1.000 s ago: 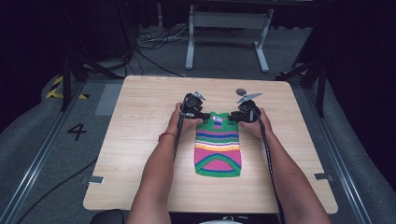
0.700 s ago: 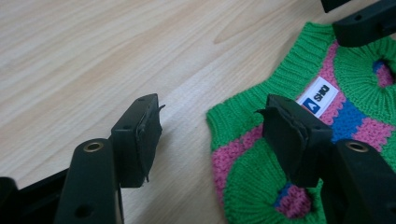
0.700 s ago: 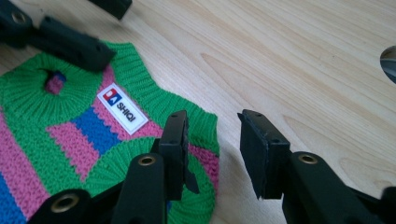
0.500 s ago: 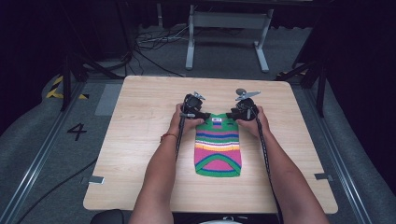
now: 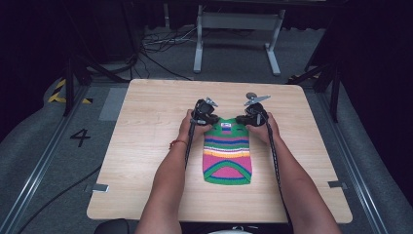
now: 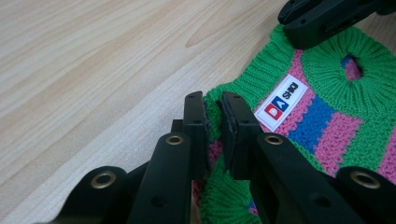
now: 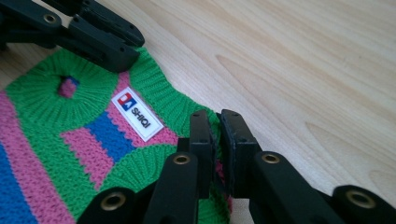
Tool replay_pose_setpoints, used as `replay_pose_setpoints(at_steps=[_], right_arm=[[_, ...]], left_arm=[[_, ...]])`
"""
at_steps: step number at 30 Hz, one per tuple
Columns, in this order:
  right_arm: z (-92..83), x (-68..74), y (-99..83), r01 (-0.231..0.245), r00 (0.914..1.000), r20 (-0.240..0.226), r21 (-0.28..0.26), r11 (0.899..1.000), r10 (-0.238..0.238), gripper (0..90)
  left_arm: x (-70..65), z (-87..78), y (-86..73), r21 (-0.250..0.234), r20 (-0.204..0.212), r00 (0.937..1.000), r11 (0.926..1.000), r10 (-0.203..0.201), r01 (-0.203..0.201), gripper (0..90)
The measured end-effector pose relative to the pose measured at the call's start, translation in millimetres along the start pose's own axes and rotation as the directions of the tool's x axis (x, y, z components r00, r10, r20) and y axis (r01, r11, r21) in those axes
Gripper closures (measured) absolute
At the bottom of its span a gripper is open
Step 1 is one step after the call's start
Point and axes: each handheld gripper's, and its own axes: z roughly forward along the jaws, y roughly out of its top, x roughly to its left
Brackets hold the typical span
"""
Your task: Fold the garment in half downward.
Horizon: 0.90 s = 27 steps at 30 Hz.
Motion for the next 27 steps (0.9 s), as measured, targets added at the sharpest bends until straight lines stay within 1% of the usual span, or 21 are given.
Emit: replay_pose_setpoints(at_steps=[2,4,6,8,9,11,12,13,16,17,19,21,23,24,26,27], right_arm=[[-5.5,0.3,1.7,-0.002,1.0000,-0.002,-0.032,0.999,0.002,84.2],[-10.3,1.4,3.6,0.006,0.9999,-0.008,-0.045,0.999,-0.007,84.2],[-13.6,2.3,4.5,0.014,0.9998,-0.011,-0.049,0.999,-0.015,84.2],[-15.3,2.8,4.7,0.021,0.9997,-0.013,-0.048,0.999,-0.021,84.2],[-17.2,3.3,4.8,0.026,0.9996,-0.013,-0.052,0.998,-0.027,84.2],[-22.7,4.4,4.9,0.030,0.9993,-0.018,-0.067,0.997,-0.031,84.2],[-25.3,5.1,4.9,0.039,0.9990,-0.018,-0.070,0.997,-0.040,84.2],[-31.1,6.6,4.6,0.047,0.9986,-0.022,-0.087,0.995,-0.049,84.1],[-39.3,9.8,4.2,0.055,0.9975,-0.039,-0.107,0.993,-0.060,84.1],[-42.2,11.4,3.8,0.065,0.9966,-0.042,-0.115,0.991,-0.070,84.1],[-44.9,13.5,3.6,0.070,0.9961,-0.046,-0.119,0.990,-0.076,84.1],[-50.4,18.8,3.3,0.090,0.9943,-0.046,-0.119,0.989,-0.097,84.1],[-57.3,25.1,2.7,0.112,0.9911,-0.057,-0.127,0.986,-0.120,84.1],[-57.3,25.1,2.7,0.112,0.9911,-0.057,-0.127,0.986,-0.120,84.1],[-60.7,28.3,2.5,0.121,0.9896,-0.062,-0.130,0.984,-0.130,84.1],[-63.5,30.2,2.4,0.126,0.9884,-0.067,-0.137,0.983,-0.136,84.1]], left_arm=[[-1.5,-2.4,2.0,-0.010,-0.011,0.9999,0.9999,0.013,-0.013,81.1],[-3.3,-6.0,5.1,-0.019,-0.018,0.9993,0.9992,0.034,-0.034,80.8],[-5.0,-9.8,7.7,-0.030,-0.017,0.9988,0.9985,0.045,-0.046,81.0],[-6.2,-11.8,8.6,-0.036,-0.016,0.9989,0.9984,0.043,-0.044,81.1],[-7.6,-14.1,9.5,-0.047,-0.015,0.9988,0.9978,0.047,-0.048,81.1],[-10.1,-18.8,10.7,-0.050,-0.013,0.9976,0.9964,0.068,-0.069,81.3],[-11.5,-20.9,10.9,-0.052,-0.007,0.9974,0.9960,0.072,-0.072,81.3],[-13.3,-23.3,10.9,-0.050,-0.011,0.9966,0.9954,0.082,-0.082,81.3],[-18.1,-30.2,10.8,-0.056,-0.003,0.9949,0.9933,0.101,-0.101,81.3],[-21.5,-35.4,11.2,-0.055,-0.005,0.9915,0.9899,0.130,-0.130,81.4],[-23.6,-37.7,10.8,-0.063,0.002,0.9912,0.9893,0.132,-0.132,81.6],[-27.5,-43.6,10.7,-0.062,0.001,0.9887,0.9868,0.150,-0.149,81.7],[-31.8,-49.4,10.1,-0.070,0.010,0.9870,0.9847,0.161,-0.160,81.8],[-31.8,-49.4,10.1,-0.070,0.010,0.9870,0.9847,0.161,-0.160,81.8],[-35.5,-54.1,9.6,-0.069,0.010,0.9832,0.9811,0.182,-0.181,81.9],[-37.0,-56.3,8.8,-0.074,0.013,0.9826,0.9802,0.185,-0.184,81.8]])
